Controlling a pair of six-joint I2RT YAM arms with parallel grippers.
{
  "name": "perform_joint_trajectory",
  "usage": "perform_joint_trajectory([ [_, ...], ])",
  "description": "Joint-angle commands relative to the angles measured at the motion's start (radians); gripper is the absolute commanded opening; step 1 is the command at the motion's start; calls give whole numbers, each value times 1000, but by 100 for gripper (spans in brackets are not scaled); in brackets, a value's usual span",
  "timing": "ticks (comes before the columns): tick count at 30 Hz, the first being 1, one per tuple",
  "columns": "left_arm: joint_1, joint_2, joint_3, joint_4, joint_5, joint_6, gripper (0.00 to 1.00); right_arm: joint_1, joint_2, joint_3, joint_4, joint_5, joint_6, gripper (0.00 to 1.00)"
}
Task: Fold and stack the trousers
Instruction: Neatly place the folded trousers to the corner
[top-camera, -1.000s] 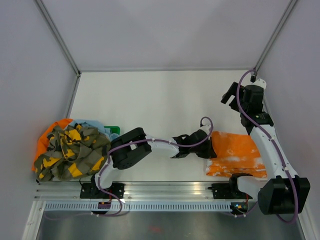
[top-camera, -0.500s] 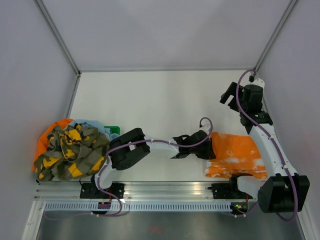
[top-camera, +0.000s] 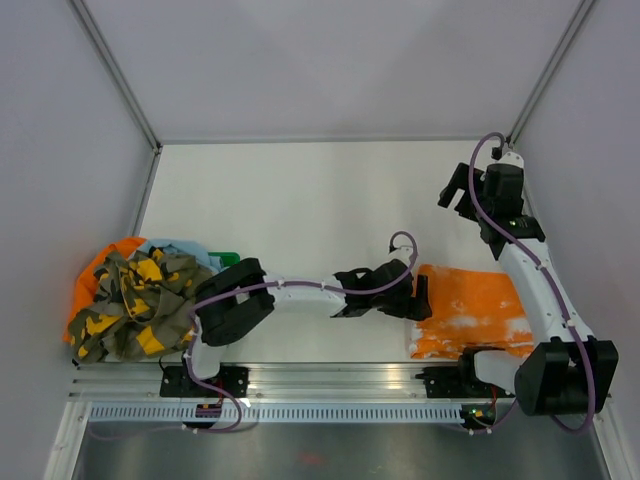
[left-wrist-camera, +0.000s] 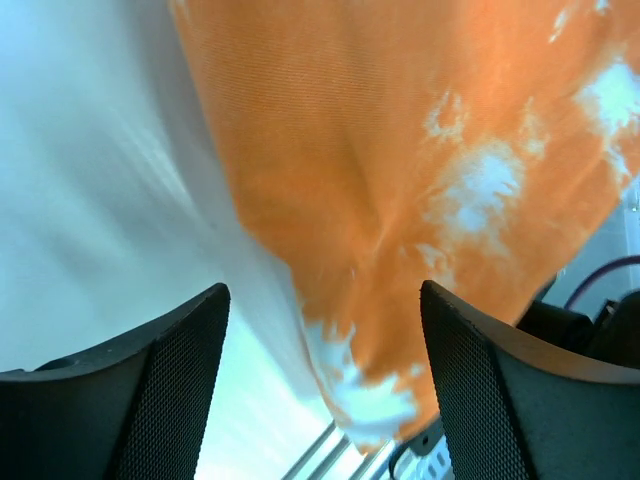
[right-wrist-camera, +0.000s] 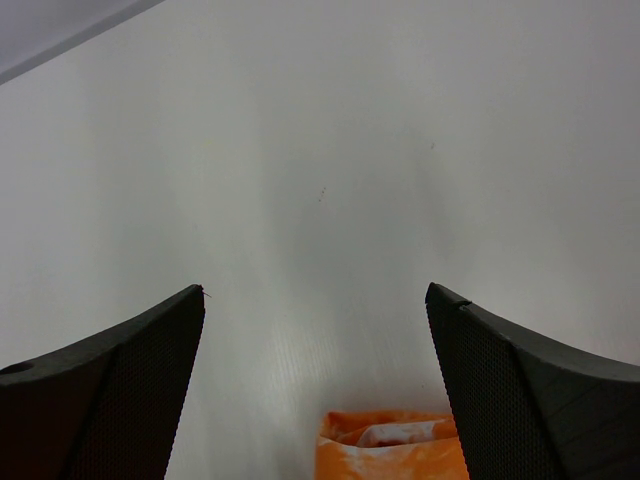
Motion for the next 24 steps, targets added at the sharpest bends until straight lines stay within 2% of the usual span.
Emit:
perform_joint_trajectory([
  [1,24,-161,-44,-54,-88,125,82,1,17,71,-42,-44,-49,98],
  [4,71,-284,-119,-65,-111,156,84,1,-2,66,-14,-113,-54,98],
  [6,142,-379,-193,-69,-80,159,84,0,-3,66,9,-173,-53,98],
  [9,278,-528,-296,-106,3,173,84,1,34,106,11,-292,-76,98],
  [10,356,-569,-317,-138,38,206,85,3,47,126,6,-320,-71,98],
  [12,441,-690,-337,-192,53,252,87,7,86,175,18,-395,-36,98],
  [13,526,-723,-333,-239,70,307,96,12,106,198,32,-411,-20,98],
  [14,568,-749,-306,-262,84,337,100,15,115,209,52,-432,-11,98],
  [17,751,-777,-215,-328,182,429,100,53,133,232,135,-471,18,98],
  [18,854,-754,-195,-333,287,447,100,72,133,232,170,-480,18,98],
  [22,1091,-676,-80,-359,571,438,100,81,126,252,212,-475,-14,98],
  [24,1124,-672,-5,-442,587,522,100,81,126,276,175,-457,-39,98],
])
